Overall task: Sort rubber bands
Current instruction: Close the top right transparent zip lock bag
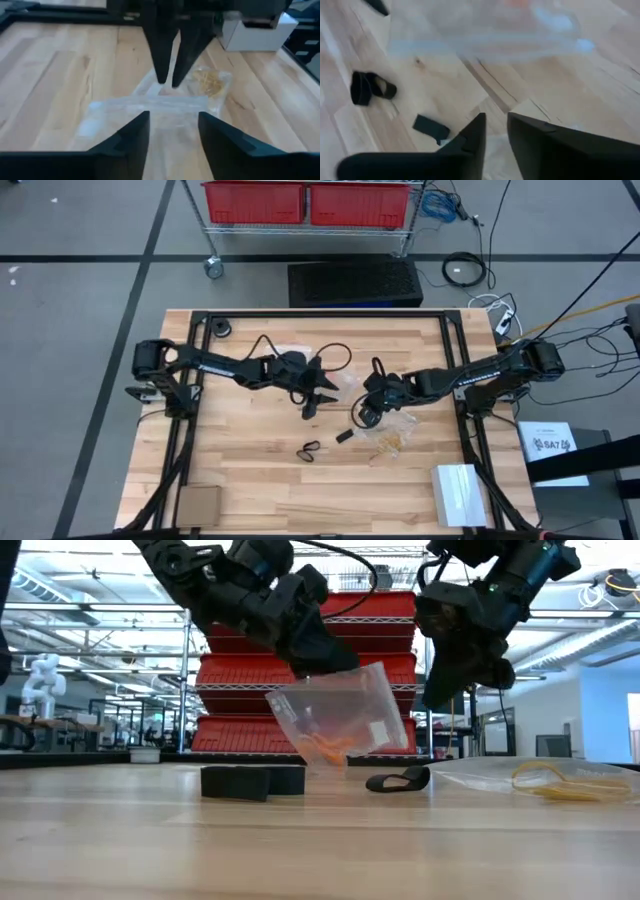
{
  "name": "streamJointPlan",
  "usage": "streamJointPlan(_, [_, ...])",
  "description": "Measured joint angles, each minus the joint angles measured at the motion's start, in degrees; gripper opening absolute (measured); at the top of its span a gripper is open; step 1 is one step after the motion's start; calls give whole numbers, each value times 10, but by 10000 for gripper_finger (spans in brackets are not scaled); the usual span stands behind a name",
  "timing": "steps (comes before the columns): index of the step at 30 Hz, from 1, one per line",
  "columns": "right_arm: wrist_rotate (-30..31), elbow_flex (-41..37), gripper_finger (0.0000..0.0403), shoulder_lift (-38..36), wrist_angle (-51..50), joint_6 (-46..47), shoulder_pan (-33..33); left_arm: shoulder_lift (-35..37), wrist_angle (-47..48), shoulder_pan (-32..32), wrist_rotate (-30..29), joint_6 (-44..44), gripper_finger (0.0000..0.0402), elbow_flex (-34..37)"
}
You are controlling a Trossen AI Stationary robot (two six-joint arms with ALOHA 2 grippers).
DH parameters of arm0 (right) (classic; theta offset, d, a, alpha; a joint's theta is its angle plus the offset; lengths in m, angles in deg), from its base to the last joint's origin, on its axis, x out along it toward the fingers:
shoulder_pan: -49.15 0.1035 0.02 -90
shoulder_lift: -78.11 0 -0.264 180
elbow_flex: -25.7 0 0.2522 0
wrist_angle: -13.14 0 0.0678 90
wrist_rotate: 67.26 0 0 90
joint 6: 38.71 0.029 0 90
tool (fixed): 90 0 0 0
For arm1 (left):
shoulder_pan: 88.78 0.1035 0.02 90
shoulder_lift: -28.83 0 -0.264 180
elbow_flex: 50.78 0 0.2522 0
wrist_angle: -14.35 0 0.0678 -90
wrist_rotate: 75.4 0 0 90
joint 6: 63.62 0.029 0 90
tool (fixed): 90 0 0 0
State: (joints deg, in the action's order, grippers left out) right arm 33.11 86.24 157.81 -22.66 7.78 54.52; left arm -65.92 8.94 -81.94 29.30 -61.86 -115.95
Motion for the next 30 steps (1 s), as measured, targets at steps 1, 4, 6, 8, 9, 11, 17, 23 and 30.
streamJointPlan(1, [1,0,94,2,8,3,-1,5,-1,2,0,0,183,0])
streamJointPlan(4, [3,0,134,14,29,9,-6,22,-3,3,1,0,198,0])
streamJointPlan(6, [3,0,157,29,46,9,-8,34,3,3,1,0,205,0])
streamJointPlan(8, [8,0,176,48,52,8,-10,46,12,4,1,0,209,0])
streamJointPlan(9, [17,0,183,59,51,7,-12,52,19,6,1,0,210,0])
streamJointPlan(11, [32,0,193,79,46,10,-13,63,38,14,1,0,210,0])
streamJointPlan(17, [32,0,199,129,42,63,-14,75,67,51,14,0,211,7])
streamJointPlan(23, [36,2,194,169,45,123,-15,75,60,88,73,-21,211,29])
streamJointPlan(30, [78,0,100,178,87,41,-16,75,16,116,95,-30,207,59])
